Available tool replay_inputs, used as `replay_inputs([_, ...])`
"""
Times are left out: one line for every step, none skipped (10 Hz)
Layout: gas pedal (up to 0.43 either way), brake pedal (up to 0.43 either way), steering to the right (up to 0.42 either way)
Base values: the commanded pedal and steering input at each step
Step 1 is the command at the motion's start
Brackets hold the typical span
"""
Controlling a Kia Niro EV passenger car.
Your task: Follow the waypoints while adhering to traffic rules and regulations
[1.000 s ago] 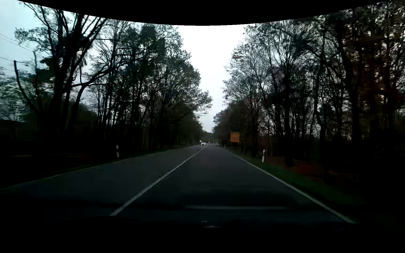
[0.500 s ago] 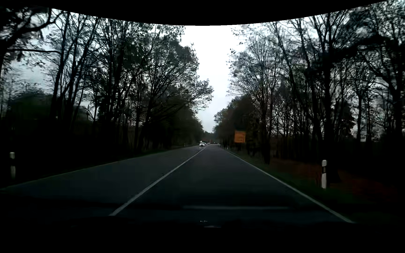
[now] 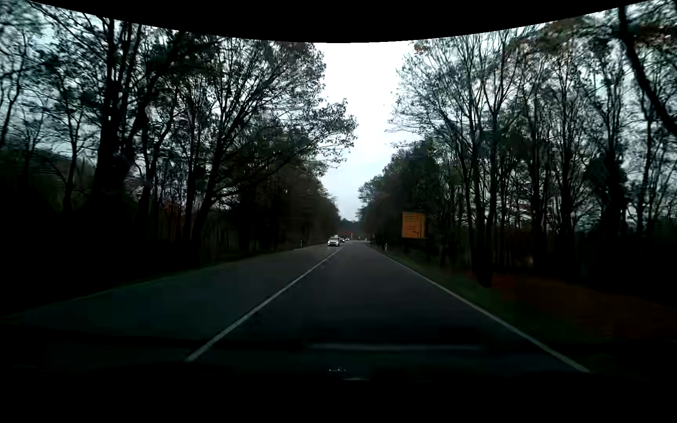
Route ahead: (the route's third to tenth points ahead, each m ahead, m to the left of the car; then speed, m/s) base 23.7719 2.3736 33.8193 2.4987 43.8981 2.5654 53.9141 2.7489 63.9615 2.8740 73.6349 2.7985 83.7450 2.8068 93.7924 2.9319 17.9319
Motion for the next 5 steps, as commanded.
replay_inputs([0.197, 0.000, 0.002])
replay_inputs([0.197, 0.000, 0.002])
replay_inputs([0.197, 0.000, 0.002])
replay_inputs([0.197, 0.000, 0.002])
replay_inputs([0.197, 0.000, 0.002])
